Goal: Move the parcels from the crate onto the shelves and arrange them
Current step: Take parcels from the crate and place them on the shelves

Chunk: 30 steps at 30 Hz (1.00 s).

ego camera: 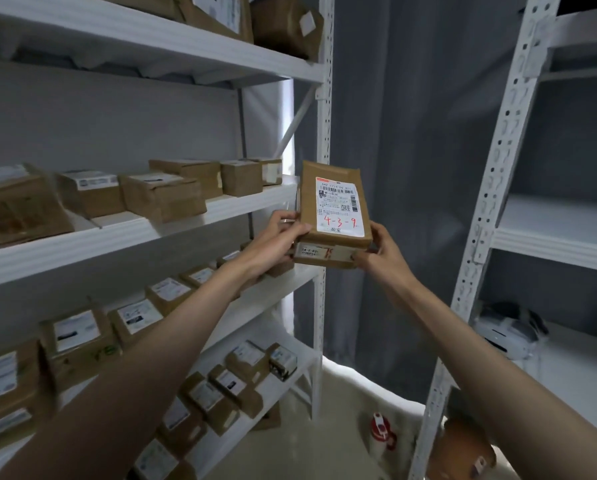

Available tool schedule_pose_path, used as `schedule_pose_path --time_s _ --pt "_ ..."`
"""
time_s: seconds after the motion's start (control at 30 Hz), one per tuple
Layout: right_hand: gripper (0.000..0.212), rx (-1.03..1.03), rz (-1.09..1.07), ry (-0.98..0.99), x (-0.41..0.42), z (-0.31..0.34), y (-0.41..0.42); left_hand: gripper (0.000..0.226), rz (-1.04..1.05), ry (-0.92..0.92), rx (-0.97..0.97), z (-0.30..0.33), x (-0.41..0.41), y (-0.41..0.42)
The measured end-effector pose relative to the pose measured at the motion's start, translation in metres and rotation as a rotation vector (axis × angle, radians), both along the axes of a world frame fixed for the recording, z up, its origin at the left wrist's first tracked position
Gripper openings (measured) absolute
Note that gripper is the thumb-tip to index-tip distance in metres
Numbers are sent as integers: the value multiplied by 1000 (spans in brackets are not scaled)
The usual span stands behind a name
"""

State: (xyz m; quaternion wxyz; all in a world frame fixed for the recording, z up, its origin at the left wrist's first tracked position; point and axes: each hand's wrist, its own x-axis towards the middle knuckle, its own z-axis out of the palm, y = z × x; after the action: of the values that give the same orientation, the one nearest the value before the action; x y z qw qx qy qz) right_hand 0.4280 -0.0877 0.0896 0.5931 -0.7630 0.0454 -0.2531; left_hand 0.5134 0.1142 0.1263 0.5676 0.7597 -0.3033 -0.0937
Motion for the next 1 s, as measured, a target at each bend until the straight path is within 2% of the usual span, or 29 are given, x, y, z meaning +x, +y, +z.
schedule_pose_path --time_s 0.17,0.3,0.53,0.7,0.8,1.0 --pt "69 -2 -3 -6 69 9 -55 45 19 -43 6 8 67 -61" --pt "77 -47 -17 -6 144 39 -105 47 96 -60 -53 24 132 -117" --pt "55 -120 66 22 311 71 -174 43 318 -16 -156 54 240 -183" --pt "54 -165 164 49 401 87 -187 42 481 19 -179 65 303 -205" --pt "53 -166 208 47 441 87 -188 47 567 -11 -114 66 328 -212" --pt "57 -219 278 52 490 78 -181 64 572 -178 195 54 354 -209"
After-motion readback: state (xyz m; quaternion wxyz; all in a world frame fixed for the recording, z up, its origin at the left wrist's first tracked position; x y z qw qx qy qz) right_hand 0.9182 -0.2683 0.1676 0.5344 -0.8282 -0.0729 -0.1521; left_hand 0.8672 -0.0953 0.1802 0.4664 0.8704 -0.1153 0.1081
